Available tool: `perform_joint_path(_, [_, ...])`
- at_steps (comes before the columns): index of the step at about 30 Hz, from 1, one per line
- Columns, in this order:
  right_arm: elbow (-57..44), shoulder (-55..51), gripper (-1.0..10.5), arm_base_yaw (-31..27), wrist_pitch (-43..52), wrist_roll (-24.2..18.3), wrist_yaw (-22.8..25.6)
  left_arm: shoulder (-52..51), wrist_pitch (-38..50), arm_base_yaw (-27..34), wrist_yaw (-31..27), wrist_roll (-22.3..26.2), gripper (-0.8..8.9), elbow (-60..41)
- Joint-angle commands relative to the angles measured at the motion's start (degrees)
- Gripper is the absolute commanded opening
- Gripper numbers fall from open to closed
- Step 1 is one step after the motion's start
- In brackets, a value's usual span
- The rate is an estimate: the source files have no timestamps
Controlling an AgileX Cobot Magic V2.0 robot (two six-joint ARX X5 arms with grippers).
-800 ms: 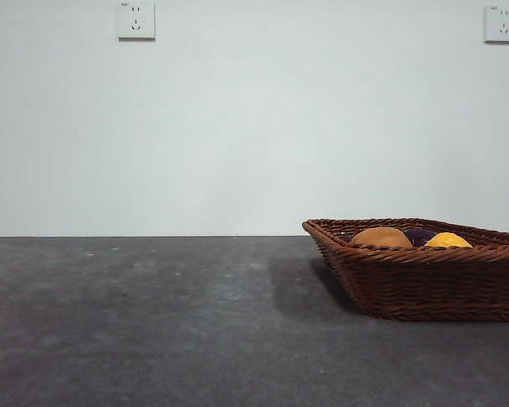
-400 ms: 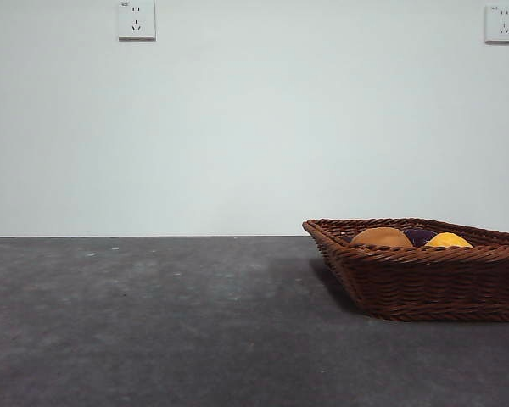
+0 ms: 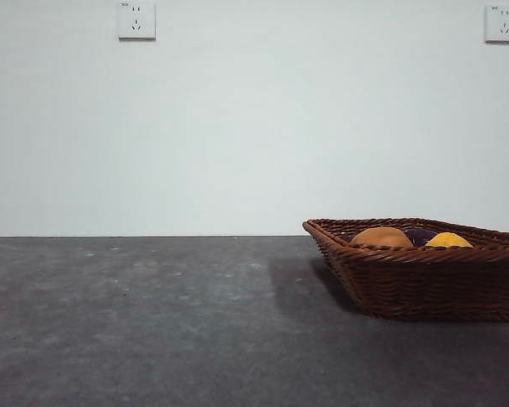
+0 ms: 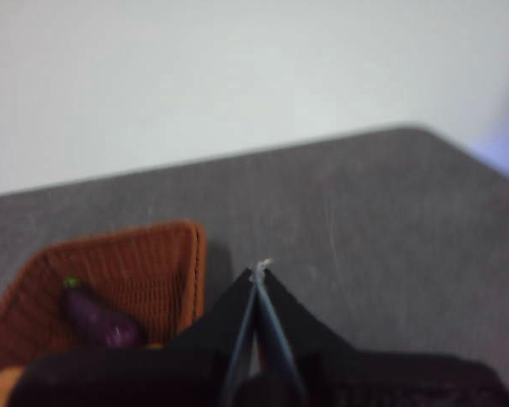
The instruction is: Help me put the vegetables on the table into the basket
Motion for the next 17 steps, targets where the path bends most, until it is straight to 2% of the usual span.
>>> perform_joint_path(1, [-5.2,-2.7,0.0,0.0,1.9,3.0,0.2,0.0,0.4,0.1,0.3,-0.3,-0.04,-0.6])
perform_joint_path(10, [-13.9,-8.0,0.0,0.0,1.7,3.3,-0.2,0.0,0.4,0.1,0.3,-0.3,-0.04,-0.6])
perform_joint_path(17, [-14.0,-8.0,0.0,0.0,1.8,2.1,-1.1,0.2,0.4,0.1,0.3,-0.3,-0.04,-0.6])
